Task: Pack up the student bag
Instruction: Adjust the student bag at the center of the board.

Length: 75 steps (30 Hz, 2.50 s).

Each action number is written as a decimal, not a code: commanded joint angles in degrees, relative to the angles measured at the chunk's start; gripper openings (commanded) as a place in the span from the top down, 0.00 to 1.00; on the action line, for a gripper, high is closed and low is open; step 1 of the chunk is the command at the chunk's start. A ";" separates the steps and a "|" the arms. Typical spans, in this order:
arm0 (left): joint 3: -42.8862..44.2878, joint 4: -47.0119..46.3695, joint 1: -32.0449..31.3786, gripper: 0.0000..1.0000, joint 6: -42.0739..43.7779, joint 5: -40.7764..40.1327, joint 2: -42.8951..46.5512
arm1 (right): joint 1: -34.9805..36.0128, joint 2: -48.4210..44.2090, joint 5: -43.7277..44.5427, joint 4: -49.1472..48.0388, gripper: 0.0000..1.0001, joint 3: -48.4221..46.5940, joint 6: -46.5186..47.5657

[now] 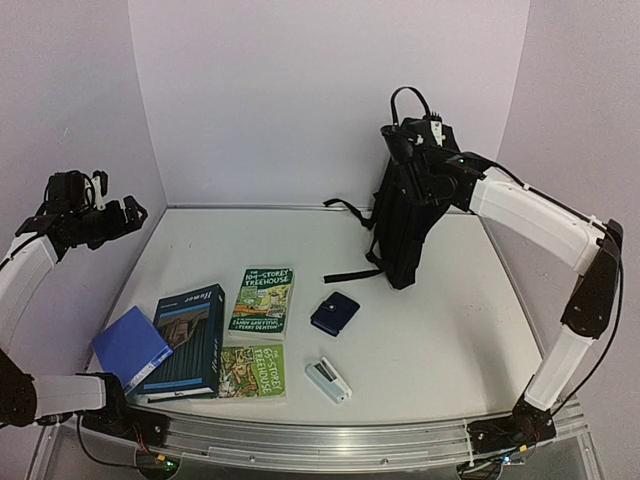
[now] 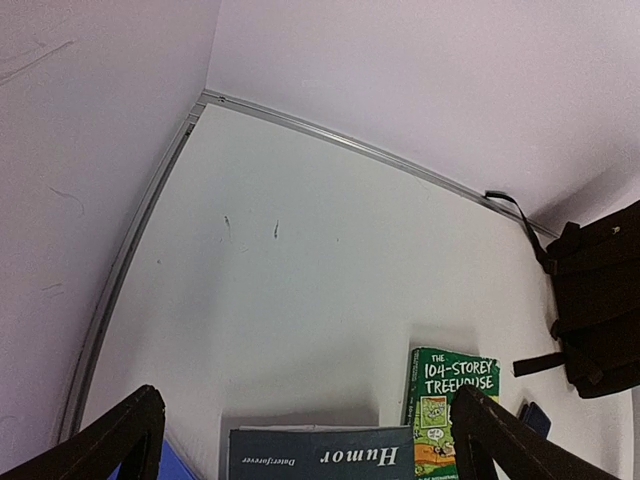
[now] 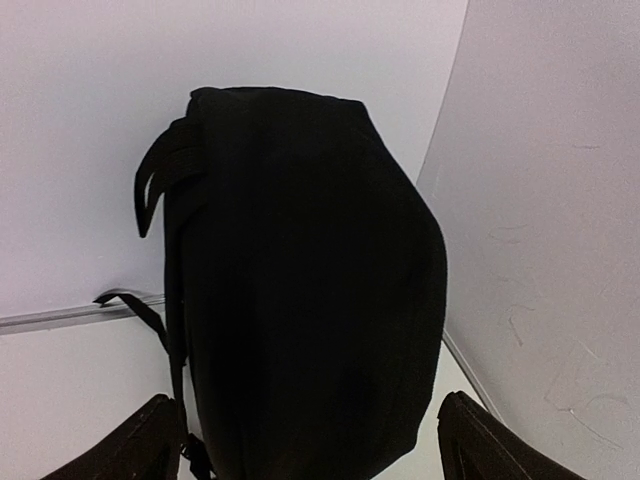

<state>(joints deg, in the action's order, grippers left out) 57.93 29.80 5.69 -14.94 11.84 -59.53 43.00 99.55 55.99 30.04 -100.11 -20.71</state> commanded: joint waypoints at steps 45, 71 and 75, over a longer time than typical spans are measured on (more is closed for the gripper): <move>-0.43 -3.44 0.10 0.00 1.01 12.05 -1.12 | -15.62 -29.24 -39.51 -11.43 1.00 38.63 -20.33; -1.09 -4.76 0.03 0.00 1.65 15.29 -2.44 | -15.65 -34.90 -58.04 -25.09 0.15 48.03 -31.39; -1.24 -4.75 0.02 0.00 1.67 15.20 -2.23 | -15.44 -31.57 -65.77 -45.64 0.19 55.71 -44.56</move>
<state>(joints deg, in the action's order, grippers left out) 56.86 26.92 5.68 -14.51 26.04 -61.98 27.13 64.52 3.29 5.07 -50.00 -51.80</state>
